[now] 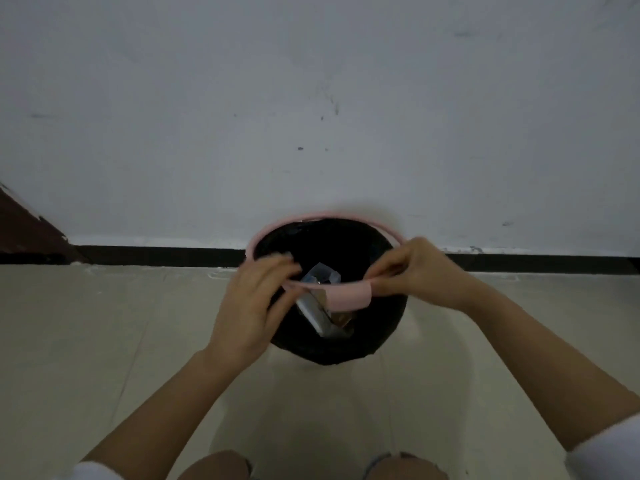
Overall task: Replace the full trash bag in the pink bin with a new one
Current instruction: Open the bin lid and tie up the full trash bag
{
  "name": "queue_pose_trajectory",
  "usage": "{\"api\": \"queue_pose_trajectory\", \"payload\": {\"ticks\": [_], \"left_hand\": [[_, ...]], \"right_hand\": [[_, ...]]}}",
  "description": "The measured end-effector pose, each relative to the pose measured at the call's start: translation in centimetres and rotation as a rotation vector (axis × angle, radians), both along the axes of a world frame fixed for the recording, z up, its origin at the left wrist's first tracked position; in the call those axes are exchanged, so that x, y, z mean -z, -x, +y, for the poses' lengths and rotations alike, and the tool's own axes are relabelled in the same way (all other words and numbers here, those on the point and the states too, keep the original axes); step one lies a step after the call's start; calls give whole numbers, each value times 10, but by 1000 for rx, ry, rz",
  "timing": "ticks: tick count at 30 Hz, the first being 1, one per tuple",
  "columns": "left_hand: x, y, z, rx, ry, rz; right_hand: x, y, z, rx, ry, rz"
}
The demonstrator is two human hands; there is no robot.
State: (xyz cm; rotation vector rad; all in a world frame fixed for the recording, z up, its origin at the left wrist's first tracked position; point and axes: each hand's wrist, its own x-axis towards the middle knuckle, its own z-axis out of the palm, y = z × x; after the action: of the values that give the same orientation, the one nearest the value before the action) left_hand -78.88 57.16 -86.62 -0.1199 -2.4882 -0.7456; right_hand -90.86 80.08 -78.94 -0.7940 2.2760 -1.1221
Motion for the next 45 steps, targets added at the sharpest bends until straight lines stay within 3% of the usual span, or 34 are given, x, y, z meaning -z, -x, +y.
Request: {"api": "queue_pose_trajectory", "payload": {"ticks": [2, 5, 7, 10, 18, 22, 26, 29, 32, 35, 37, 41, 45], "left_hand": [[-4, 9, 2, -230, -255, -45], [16, 25, -1, -406, -481, -394], [35, 31, -8, -388, -455, -594], [47, 35, -12, -397, -421, -672], [44, 38, -23, -403, -289, -707], [45, 37, -22, -396, -302, -672], [47, 35, -20, -382, -434, -628], [45, 18, -8, -501, -765, -554], [53, -3, 11, -801, -1298, -648], [64, -20, 26, -812, -1777, -794], [67, -25, 36, -694, -1922, -783], [65, -25, 47, -657, -2143, -574], [58, -26, 51, -574, -2267, -554]], "right_hand": [[-20, 16, -11, 116, 206, 30], [-42, 49, -37, 331, 401, 233], [-46, 74, -60, 426, 381, 452], [-45, 108, -88, 513, 255, 631], [-45, 134, -106, 405, 120, 592], [-42, 121, -97, 433, 208, 475], [-30, 101, -76, 529, 311, 320], [30, 68, -38, 676, 241, 165], [96, 23, -1, 921, 123, -95], [134, -10, 18, 1045, 128, -644], [142, -24, 20, 974, 239, -936], [139, -33, 22, 979, 480, -1061], [133, -34, 25, 943, 596, -1009]]}}
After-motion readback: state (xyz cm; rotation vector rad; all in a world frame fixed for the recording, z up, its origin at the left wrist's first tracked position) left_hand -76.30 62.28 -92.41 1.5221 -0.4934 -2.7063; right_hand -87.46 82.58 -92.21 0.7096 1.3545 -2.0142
